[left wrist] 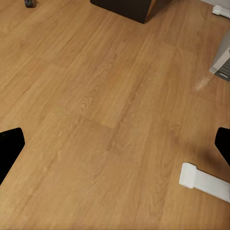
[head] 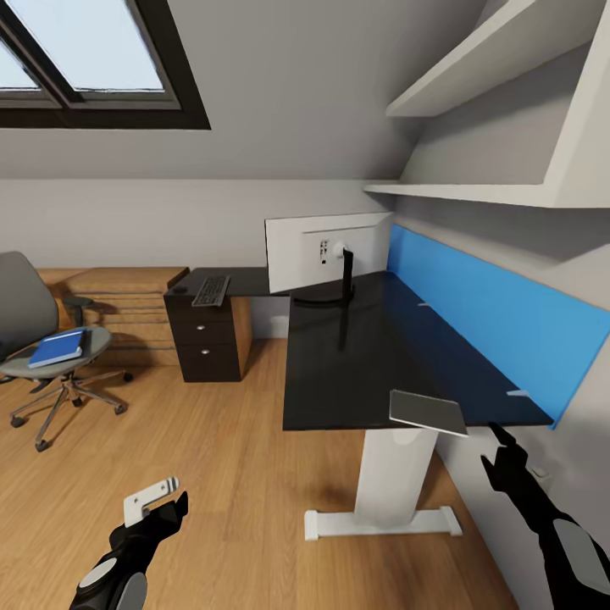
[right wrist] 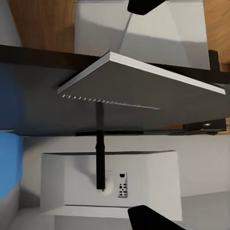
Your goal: In the bedroom, organize the workspace by keeping the computer under the desk, ensuring the monitor is on the desk, placing the keyboard on the desk next to the monitor, placing the mouse on the desk next to the keyboard, moving the folder from the swivel chair onto the desk next to the mouse, stacking the notebook on top of the folder with the pen on top of the notebook, and positioning the swivel chair next to the desk.
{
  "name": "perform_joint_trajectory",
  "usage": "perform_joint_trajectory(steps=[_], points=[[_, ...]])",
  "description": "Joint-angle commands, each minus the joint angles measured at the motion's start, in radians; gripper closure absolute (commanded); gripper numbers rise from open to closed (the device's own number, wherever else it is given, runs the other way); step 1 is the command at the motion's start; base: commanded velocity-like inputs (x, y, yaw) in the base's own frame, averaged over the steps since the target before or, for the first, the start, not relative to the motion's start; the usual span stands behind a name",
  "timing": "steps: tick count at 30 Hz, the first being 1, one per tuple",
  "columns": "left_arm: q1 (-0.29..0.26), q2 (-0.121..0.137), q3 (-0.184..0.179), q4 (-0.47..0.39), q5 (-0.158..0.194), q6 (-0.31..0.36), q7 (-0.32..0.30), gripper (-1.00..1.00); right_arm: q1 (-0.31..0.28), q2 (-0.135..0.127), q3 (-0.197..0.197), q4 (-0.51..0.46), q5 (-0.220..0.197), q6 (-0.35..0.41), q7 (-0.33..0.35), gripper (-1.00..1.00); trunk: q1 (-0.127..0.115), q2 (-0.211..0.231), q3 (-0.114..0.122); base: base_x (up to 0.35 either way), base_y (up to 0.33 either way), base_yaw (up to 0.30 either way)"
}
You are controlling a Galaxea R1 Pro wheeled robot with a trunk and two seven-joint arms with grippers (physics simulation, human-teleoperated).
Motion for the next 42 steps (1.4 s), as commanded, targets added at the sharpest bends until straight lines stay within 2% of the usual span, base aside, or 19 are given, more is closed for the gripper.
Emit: perform_joint_trajectory(steps=[1,20,24,30,36,42], points=[[0.000,-0.001,0.001,-0.001,0.011,0.003,0.006,-1.00,-0.001,0.000,-0.003,0.000,-0.005,0.008,0.001,-1.00,0.004,-0.008,-0.004,0.000,0.000,0.000],[0.000,-0.002,0.000,-0.001,0.012,0.003,0.005,-1.00,-0.001,0.004,-0.004,0.002,-0.008,-0.012,0.002,-1.00,0.077,-0.141,-0.064,0.000,0.000,0.000],[0.000,-0.002,0.000,-0.001,0.012,0.003,0.005,-1.00,-0.001,0.006,-0.004,0.002,-0.009,-0.049,0.002,-1.00,0.092,-0.169,-0.076,0.000,0.000,0.000],[0.000,-0.002,0.000,0.000,0.012,0.002,0.005,-1.00,-0.001,0.006,-0.002,0.002,-0.009,-0.180,0.002,-1.00,0.115,-0.211,-0.095,0.000,0.000,0.000],[0.000,-0.002,-0.001,0.000,0.012,0.002,0.005,-1.00,-0.001,0.007,-0.001,0.002,-0.009,-0.202,0.002,-1.00,0.138,-0.253,-0.114,0.000,0.000,0.000],[0.000,-0.002,-0.002,-0.001,0.012,0.002,0.002,-1.00,-0.001,0.007,0.006,0.002,-0.009,-0.202,0.001,-1.00,0.138,-0.253,-0.114,0.000,0.000,0.000]])
